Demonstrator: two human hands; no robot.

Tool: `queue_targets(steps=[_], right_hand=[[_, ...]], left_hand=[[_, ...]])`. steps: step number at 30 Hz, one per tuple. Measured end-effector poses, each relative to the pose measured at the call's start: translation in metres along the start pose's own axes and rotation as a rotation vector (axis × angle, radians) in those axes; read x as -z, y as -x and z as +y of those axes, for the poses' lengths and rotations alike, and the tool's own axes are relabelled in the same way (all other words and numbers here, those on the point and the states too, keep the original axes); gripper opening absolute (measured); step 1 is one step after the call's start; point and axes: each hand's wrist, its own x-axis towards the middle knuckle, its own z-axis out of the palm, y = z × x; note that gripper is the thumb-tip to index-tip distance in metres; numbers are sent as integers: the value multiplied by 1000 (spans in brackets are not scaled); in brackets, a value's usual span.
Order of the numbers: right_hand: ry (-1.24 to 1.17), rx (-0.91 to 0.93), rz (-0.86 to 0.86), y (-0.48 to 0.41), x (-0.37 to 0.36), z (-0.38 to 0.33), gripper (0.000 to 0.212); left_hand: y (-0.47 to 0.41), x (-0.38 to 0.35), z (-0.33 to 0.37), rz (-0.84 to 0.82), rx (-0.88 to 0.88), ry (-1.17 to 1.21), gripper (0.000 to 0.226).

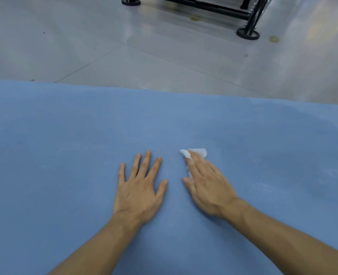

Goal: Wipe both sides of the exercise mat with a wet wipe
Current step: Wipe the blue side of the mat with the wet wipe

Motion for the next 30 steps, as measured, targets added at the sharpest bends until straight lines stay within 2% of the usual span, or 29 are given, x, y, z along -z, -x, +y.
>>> queue_targets(steps=[2,4,7,10,12,16,19,27,30], right_hand=[[-13,-181,41,-7,2,30,78],[53,-283,56,-14,5,60,81],[143,-318,34,-27,8,80,82],[48,-354,12,-47,4,69,80],[-34,-267,26,-57,1,47,82],[-29,74,-24,-53,-3,-10,78],[29,154,-36,-47,-3,-17,72],[114,-159,40,-73,-1,42,80],[110,-354,72,-82,7,75,76]], left_hand=[[0,-1,0,5,0,0,72],[1,-1,1,9,2,1,72],[1,0,1,5,0,-3,72],[1,0,2,12,1,-3,72],[0,0,2,10,4,-4,72],[0,-1,2,10,11,-6,71],[1,-2,1,8,7,-1,71],[-1,-4,1,12,6,-16,70],[-1,-3,1,7,0,-11,71]])
